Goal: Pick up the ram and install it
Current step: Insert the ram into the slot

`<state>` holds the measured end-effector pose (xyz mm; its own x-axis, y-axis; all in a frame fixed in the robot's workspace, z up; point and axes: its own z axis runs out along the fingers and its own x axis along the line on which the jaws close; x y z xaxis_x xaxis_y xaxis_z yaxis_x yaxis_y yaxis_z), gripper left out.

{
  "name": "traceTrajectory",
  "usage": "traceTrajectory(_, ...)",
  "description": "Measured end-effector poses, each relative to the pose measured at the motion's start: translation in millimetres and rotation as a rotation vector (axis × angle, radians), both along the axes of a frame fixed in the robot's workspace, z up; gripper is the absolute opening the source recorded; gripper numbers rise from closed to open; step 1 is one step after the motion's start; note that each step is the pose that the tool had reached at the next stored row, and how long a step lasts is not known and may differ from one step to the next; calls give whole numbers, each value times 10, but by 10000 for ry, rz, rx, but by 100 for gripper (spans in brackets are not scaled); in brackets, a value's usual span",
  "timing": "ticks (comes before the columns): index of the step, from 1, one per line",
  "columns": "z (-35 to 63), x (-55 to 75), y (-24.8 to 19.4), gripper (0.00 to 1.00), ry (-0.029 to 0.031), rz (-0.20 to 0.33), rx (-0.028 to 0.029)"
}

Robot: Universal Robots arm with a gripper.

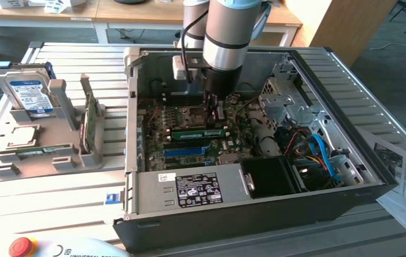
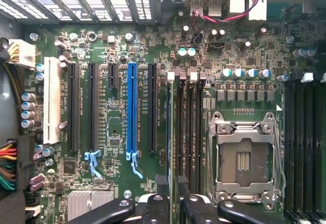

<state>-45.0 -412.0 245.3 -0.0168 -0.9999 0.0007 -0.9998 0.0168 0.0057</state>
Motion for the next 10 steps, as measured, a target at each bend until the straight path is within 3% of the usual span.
traceTrajectory(10,186,1,0,20,0,0,-15)
